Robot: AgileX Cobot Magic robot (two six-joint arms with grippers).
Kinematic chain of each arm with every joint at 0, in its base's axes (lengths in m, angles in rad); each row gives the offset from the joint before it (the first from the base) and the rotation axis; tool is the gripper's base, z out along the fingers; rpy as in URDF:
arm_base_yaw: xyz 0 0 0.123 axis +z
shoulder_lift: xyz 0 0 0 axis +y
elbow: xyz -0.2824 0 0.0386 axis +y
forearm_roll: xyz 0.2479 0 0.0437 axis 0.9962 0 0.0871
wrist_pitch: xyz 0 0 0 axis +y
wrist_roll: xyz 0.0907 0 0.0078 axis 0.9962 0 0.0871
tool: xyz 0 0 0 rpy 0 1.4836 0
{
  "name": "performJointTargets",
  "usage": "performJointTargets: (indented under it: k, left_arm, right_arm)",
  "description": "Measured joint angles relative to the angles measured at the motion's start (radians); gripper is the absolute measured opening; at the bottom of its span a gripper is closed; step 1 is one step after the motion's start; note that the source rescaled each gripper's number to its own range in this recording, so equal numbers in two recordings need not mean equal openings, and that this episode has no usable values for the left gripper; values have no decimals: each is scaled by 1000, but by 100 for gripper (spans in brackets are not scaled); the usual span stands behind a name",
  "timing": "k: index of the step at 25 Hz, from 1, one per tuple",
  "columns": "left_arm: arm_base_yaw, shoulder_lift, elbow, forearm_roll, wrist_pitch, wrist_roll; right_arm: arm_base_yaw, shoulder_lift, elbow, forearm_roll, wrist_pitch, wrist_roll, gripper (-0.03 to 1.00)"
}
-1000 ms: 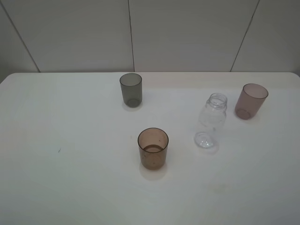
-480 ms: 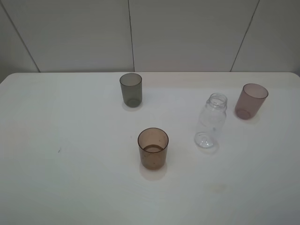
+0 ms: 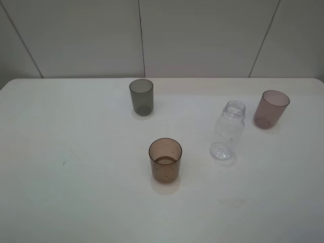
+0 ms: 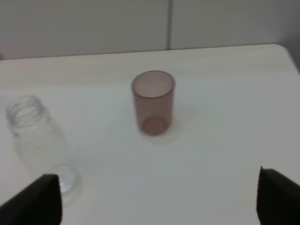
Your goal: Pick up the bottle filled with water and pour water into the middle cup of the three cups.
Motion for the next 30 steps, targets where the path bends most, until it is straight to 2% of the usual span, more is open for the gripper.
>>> performJointTargets:
  k: [4,7,13,30]
  left_arm:
    - [0,0,0,0,0,0]
    - [0,0,0,0,0,0]
    - [0,0,0,0,0,0]
    - [0,0,0,0,0,0]
  right_arm:
    - [-201,0,0,1,0,-1,69]
    - [-267,0,0,28,0,-31,69]
    - [-269,0,2,105,-6,-130,69]
    - [-269,0,3,115,-7,-141,69]
